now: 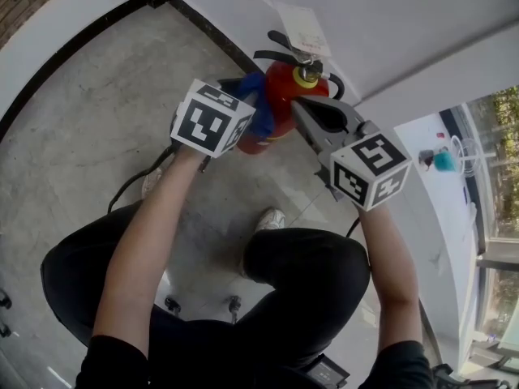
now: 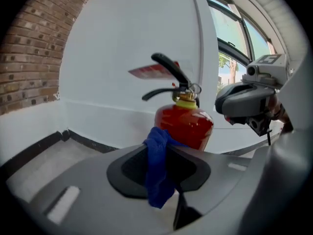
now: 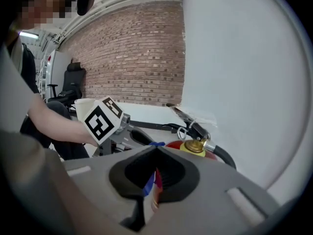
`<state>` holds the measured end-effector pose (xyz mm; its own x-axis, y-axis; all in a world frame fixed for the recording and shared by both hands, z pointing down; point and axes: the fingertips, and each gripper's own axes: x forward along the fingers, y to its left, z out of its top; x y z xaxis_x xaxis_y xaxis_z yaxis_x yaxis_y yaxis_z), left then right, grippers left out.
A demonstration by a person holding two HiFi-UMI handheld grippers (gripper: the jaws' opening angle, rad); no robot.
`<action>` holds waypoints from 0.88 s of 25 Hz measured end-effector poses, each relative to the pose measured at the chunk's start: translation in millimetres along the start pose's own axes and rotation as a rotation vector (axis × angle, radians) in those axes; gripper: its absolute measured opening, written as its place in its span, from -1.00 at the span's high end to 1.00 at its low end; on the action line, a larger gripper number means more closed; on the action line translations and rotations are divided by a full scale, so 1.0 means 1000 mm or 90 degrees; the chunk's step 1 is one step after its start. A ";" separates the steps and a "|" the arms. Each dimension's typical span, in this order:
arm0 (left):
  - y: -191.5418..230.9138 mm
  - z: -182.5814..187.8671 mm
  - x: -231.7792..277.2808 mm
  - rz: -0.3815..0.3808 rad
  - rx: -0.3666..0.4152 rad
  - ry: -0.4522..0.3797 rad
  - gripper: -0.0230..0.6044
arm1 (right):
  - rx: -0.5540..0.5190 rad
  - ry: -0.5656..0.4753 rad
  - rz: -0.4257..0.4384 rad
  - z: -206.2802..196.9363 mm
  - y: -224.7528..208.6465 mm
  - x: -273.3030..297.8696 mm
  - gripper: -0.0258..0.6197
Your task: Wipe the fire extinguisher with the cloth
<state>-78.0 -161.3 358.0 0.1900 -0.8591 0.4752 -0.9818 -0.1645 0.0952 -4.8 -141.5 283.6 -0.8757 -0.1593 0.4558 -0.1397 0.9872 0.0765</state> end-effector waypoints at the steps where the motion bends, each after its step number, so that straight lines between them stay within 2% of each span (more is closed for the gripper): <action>1: -0.001 -0.011 0.005 -0.002 -0.008 0.010 0.60 | 0.001 0.007 0.004 -0.003 0.001 0.001 0.91; 3: 0.000 -0.031 0.013 0.001 -0.024 0.020 0.60 | -0.001 0.022 0.023 -0.008 0.005 0.004 0.91; 7: 0.003 -0.061 0.030 0.012 -0.054 0.033 0.60 | -0.032 0.076 0.097 -0.027 0.030 0.016 0.91; 12: 0.005 -0.103 0.051 0.013 -0.082 0.067 0.60 | -0.069 0.166 0.170 -0.075 0.055 0.040 0.91; 16: 0.008 -0.139 0.069 0.020 -0.112 0.089 0.60 | -0.023 0.241 0.228 -0.130 0.064 0.061 0.91; 19: 0.008 -0.164 0.083 0.023 -0.120 0.116 0.60 | 0.011 0.262 0.238 -0.162 0.067 0.073 0.91; 22: 0.007 -0.196 0.098 0.024 -0.119 0.158 0.60 | 0.030 0.254 0.217 -0.182 0.065 0.079 0.91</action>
<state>-65.1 -151.2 576.9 0.1713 -0.7148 0.6780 -0.9748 -0.0232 0.2218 1.1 -90.3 485.4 -0.6320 0.1913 0.7510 0.0933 0.9808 -0.1712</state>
